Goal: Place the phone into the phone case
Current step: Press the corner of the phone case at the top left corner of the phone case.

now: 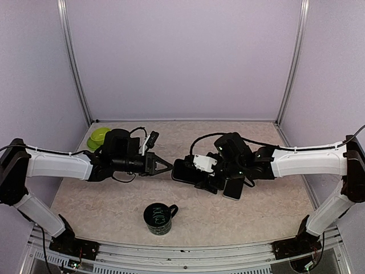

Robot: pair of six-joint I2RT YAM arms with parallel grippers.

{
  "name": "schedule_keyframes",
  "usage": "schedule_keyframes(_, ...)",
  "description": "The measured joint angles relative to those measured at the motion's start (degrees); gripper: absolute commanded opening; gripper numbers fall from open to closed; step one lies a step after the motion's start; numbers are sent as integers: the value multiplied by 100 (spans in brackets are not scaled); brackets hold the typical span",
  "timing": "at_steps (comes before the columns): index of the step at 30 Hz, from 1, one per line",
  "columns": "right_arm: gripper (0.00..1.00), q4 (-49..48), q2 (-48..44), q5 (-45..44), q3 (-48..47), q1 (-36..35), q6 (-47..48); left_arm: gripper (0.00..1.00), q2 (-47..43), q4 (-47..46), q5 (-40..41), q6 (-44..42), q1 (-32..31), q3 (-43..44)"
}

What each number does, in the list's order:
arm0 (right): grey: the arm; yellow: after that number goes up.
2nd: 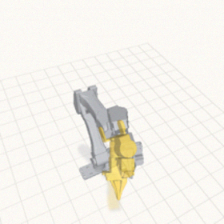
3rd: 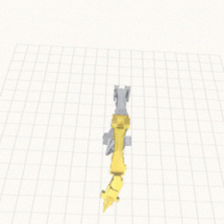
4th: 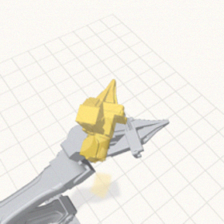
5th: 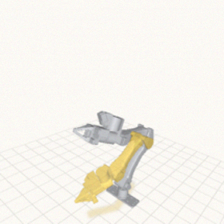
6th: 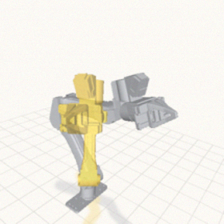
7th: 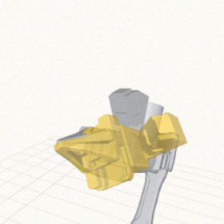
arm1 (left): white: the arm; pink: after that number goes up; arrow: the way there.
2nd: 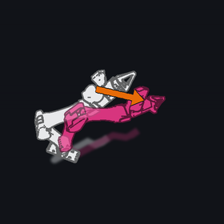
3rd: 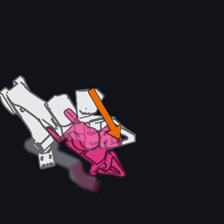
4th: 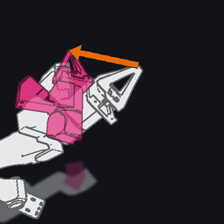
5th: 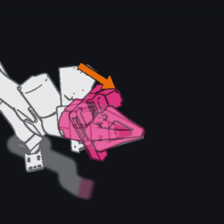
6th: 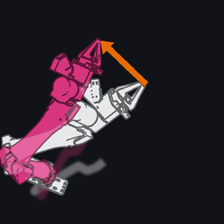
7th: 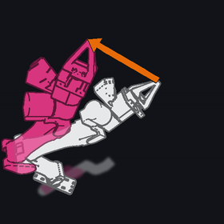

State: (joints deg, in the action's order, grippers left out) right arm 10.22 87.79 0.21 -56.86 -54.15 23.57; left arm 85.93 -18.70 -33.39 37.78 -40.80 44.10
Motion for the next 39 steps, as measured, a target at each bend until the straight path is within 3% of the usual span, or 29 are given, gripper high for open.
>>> schedule_keyframes(2,44,-11,0,-4,0,33,-44,31,-39,-129,-149,85,26,-35)
schedule_keyframes(4,43,-11,0,-42,0,105,-74,42,-48,-188,-243,140,28,-37)
schedule_keyframes(13,43,-17,0,-116,0,179,-144,46,-52,319,42,-92,-133,48)
schedule_keyframes(18,42,-13,0,-111,-24,179,-181,40,24,673,304,-299,-348,262)
schedule_keyframes(30,42,24,-7,-151,-59,181,-201,1,345,935,579,-479,-365,664)
schedule_keyframes(39,41,33,-4,-232,-59,192,-205,0,350,619,382,-245,-278,557)
